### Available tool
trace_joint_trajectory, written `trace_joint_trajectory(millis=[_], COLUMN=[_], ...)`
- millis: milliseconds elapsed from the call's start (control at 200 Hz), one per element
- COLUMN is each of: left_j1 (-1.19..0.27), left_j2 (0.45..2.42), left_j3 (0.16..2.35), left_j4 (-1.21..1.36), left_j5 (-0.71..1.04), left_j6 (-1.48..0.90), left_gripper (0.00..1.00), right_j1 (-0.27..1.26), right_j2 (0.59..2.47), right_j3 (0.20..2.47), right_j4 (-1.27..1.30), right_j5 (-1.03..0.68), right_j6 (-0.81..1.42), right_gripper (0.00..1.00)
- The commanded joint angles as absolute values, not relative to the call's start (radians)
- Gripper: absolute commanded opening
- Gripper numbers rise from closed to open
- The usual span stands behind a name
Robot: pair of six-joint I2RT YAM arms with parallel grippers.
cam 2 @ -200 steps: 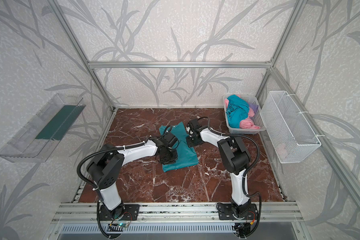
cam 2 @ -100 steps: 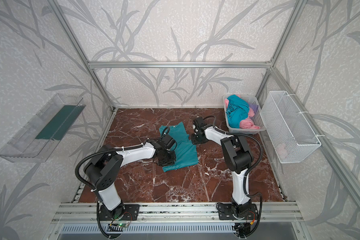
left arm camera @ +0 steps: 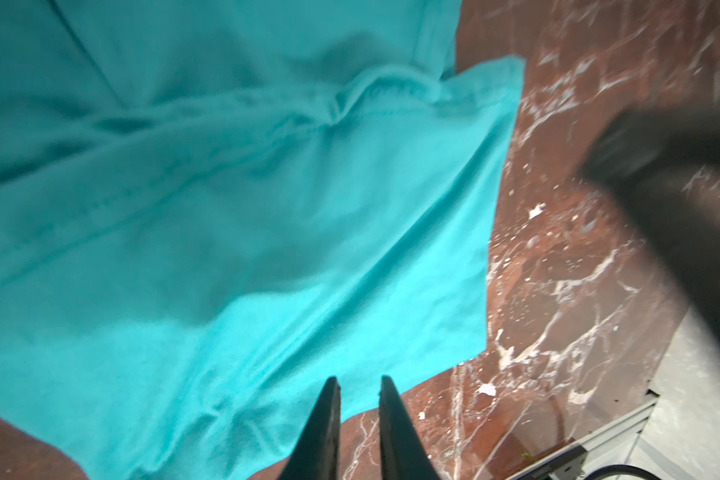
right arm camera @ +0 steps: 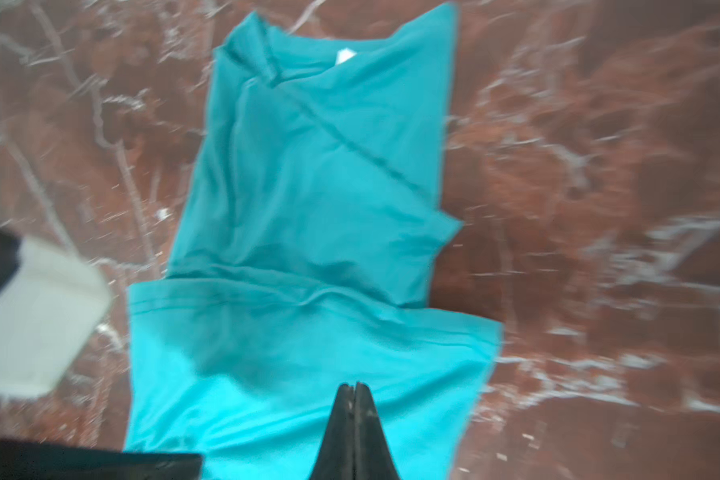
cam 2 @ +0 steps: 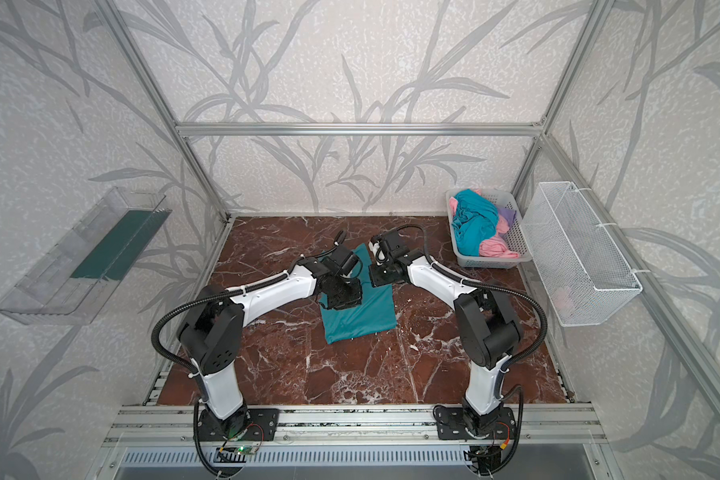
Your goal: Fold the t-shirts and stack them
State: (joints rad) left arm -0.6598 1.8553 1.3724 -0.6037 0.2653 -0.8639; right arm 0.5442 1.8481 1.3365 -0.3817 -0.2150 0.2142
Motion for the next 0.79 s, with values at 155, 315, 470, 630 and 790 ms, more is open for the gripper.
trace_joint_trajectory(millis=[155,315,470,630,790], left_j1=[-0.583,-0.569,-0.569,-0.569,-0.566], left_j2=[1.885,1.869,1.875,1.870,1.817], left_j3=[1.354,1.309,1.244,1.169,1.163], left_j4=[-0.640,-0.621,-0.583,-0.562,-0.598], left_j5=[0.242,0.246,0.275,0.287,0.257], left_j6=[-0.839,-0.839,-0.860,-0.874,-0.849], left_gripper=[0.20,0.20,0.20,0.20,0.20], right_j1=[0.578,0.560,0.512,0.454,0.429], right_j2=[1.973,2.069,2.169,2.247,2.219], right_j3=[1.356,1.454,1.570,1.711,1.752], right_j4=[-0.315,-0.327,-0.336,-0.331,-0.341], right_j5=[-0.358,-0.357,-0.376,-0.397,-0.398], right_j6=[0.271,0.282,0.314,0.373,0.373], right_gripper=[0.01,0.01,0.01,0.02,0.03])
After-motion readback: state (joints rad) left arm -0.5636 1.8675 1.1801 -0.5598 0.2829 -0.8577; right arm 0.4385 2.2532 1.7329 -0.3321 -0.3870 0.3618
